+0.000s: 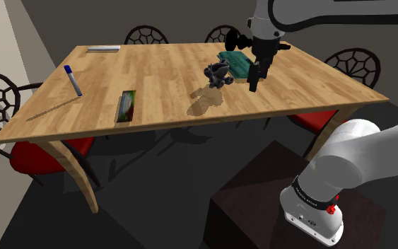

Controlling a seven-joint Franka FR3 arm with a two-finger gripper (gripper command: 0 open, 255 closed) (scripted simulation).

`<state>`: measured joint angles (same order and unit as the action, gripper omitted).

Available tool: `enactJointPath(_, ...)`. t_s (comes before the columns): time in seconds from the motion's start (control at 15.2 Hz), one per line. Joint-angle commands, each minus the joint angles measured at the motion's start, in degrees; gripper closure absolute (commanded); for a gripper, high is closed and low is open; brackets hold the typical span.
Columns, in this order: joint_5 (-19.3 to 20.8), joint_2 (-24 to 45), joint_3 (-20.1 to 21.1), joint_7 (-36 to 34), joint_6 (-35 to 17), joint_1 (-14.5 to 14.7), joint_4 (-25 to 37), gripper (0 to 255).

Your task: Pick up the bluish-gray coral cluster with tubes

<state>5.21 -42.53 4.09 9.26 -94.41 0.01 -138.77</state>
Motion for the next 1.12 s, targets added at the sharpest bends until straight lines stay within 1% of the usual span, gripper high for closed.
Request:
enactJointPath(0.0, 0.0, 0.0, 0.0, 0.0, 0.0, 0.0, 0.0, 0)
enactJointPath(0.53, -2.41, 15.98, -2.06, -7.64, -10.07, -4.25, 9.41, 0)
enactJointPath(1.06, -5.74, 30.7, -5.06, -13.61, -16.42, -7.5, 21.45, 0)
